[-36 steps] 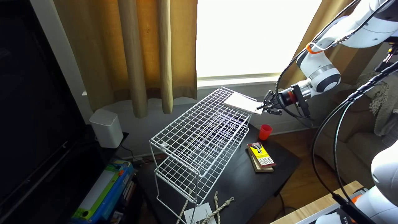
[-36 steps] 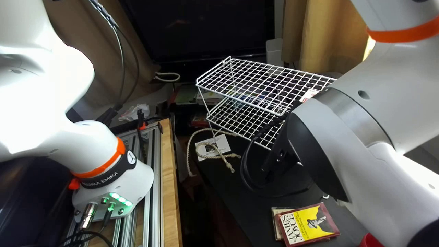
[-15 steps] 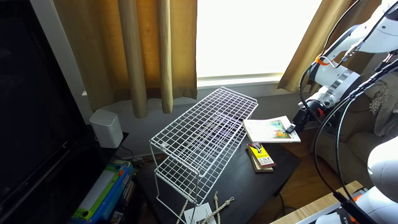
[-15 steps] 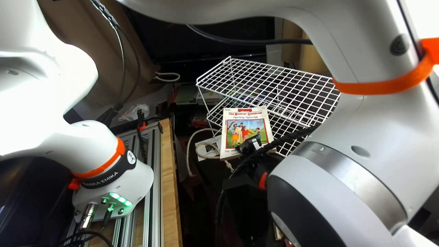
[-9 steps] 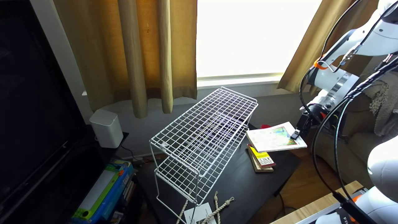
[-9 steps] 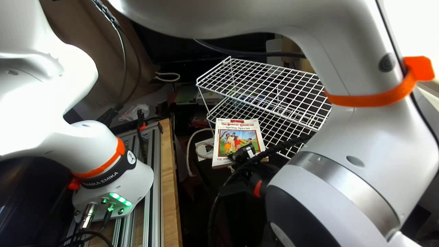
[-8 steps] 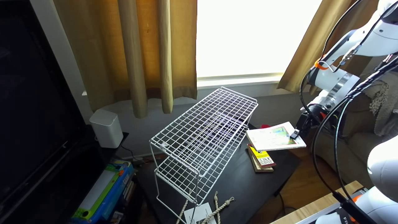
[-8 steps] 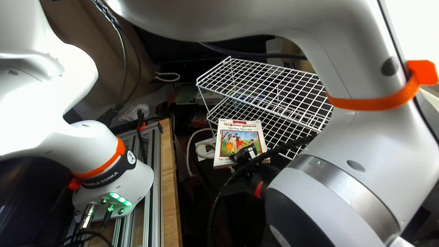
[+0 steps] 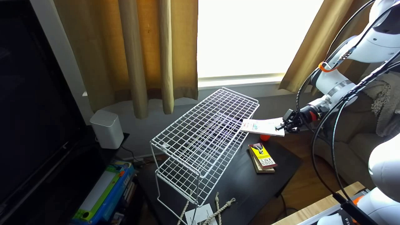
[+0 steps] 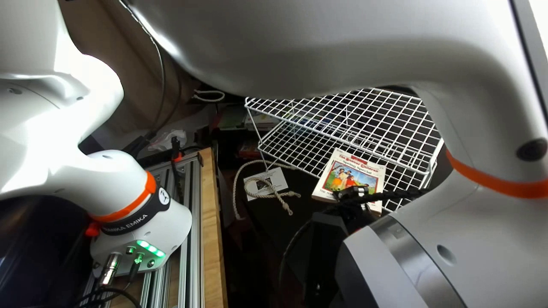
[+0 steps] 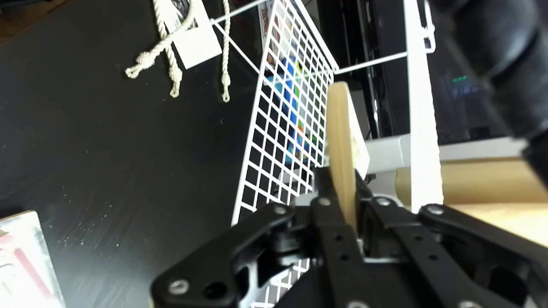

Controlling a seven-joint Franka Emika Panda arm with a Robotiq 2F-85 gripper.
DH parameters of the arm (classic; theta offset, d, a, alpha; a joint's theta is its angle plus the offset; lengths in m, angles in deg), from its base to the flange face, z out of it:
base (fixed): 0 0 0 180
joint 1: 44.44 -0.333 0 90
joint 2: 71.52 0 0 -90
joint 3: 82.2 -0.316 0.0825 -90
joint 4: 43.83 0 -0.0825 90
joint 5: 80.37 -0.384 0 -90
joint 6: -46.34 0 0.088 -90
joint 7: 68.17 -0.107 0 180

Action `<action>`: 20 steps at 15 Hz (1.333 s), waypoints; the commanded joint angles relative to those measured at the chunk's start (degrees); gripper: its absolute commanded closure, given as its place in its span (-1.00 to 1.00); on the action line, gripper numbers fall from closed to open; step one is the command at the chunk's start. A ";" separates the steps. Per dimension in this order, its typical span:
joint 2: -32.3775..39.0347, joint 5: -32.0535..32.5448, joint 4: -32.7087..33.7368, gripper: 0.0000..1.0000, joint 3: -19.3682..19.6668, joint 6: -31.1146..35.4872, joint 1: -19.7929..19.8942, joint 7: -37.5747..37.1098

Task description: Put the book on the lower shelf

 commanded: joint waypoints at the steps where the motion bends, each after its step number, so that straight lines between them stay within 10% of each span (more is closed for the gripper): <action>1: 2.58 -7.19 1.46 0.94 -1.00 6.58 -2.06 -7.08; 13: 8.55 -8.55 8.50 0.94 -6.90 22.41 -10.10 -23.50; 14: 8.79 -8.33 8.71 0.27 -7.10 22.65 -10.30 -24.24; 20: 8.21 -5.60 8.38 -0.51 -6.76 22.41 -11.01 -29.88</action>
